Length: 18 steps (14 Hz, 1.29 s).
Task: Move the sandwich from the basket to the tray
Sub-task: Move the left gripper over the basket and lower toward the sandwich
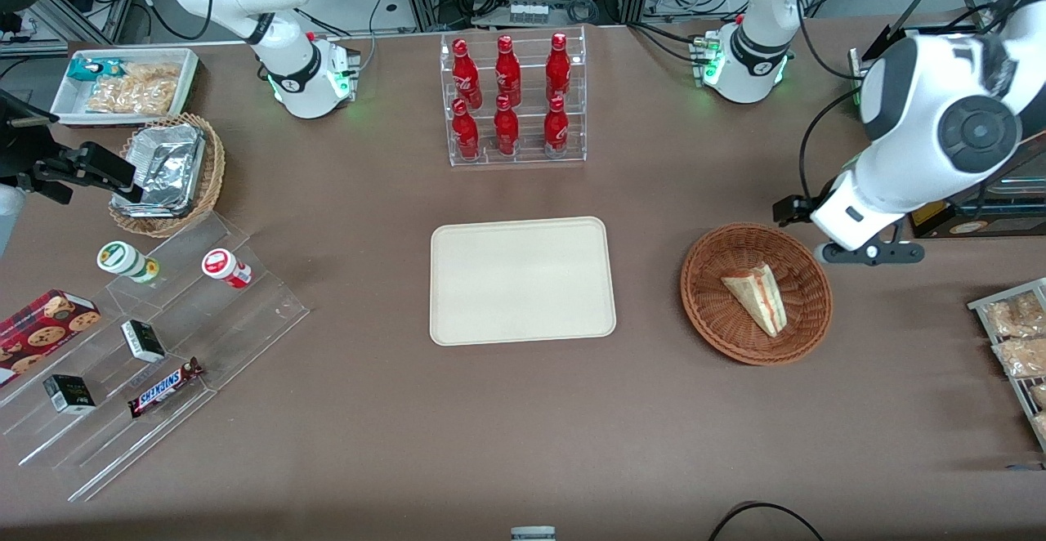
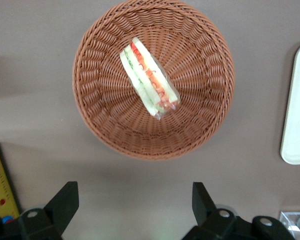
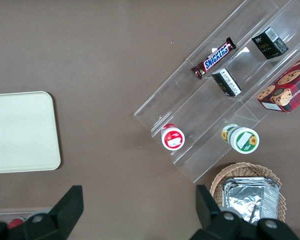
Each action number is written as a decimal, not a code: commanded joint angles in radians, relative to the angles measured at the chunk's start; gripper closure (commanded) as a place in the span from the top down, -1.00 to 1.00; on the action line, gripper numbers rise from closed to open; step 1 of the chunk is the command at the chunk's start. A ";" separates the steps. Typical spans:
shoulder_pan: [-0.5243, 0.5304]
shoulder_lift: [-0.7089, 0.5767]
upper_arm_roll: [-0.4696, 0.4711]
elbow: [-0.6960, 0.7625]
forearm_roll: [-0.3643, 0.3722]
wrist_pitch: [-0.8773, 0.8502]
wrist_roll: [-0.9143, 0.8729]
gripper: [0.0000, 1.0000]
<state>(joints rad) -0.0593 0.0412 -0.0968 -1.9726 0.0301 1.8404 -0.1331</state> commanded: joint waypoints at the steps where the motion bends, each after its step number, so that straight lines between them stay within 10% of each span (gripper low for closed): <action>1: -0.005 -0.014 0.000 -0.104 0.016 0.129 -0.023 1.00; 18: -0.011 0.176 -0.003 -0.235 0.004 0.614 -0.744 1.00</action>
<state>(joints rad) -0.0627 0.1778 -0.1020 -2.2206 0.0298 2.4201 -0.8390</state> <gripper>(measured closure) 0.000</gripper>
